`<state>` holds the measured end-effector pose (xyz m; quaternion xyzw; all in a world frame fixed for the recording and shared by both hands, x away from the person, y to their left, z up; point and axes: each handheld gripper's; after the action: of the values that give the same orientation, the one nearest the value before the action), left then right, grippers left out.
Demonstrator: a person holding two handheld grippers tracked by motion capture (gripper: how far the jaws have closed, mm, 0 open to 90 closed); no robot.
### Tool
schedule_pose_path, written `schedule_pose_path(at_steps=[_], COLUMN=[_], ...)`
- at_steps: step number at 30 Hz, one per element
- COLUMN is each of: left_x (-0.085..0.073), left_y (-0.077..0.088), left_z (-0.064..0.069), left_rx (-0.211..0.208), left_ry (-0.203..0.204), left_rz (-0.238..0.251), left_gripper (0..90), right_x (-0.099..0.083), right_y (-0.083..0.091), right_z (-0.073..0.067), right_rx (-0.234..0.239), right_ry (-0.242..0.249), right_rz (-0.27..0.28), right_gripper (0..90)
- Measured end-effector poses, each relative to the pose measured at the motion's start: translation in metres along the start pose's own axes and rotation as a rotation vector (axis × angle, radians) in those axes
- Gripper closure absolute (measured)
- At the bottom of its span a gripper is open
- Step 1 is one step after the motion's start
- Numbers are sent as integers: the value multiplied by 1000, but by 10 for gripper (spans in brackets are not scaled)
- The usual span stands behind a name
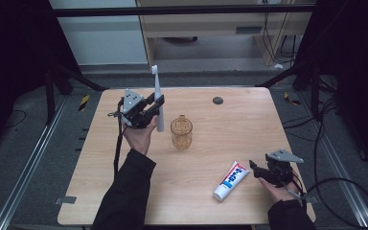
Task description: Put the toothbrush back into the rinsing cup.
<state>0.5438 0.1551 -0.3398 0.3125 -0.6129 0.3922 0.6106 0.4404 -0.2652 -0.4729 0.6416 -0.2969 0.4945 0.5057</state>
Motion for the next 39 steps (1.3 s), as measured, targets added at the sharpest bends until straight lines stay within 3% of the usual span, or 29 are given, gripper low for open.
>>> schedule_pose_path(at_steps=[21, 39], left_x=[-3, -15], left_y=[-24, -39], left_z=[14, 21], left_rx=[-2, -19], left_ry=[13, 8], left_rz=[66, 46], left_gripper=[672, 671], right_x=[-1, -1], right_y=[-1, -2], right_z=[1, 1], right_rx=[8, 14], right_ry=[-2, -5], right_rz=[-2, 1], right_gripper=[317, 318])
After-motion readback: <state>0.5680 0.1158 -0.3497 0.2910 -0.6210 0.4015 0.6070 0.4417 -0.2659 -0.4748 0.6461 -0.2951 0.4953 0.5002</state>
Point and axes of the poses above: each handheld gripper's, and its own axes: y roughly backward along the jaws, x roughly out of its top, z roughly to its right, and after that the axes turned 14 degrees about z, right-handed
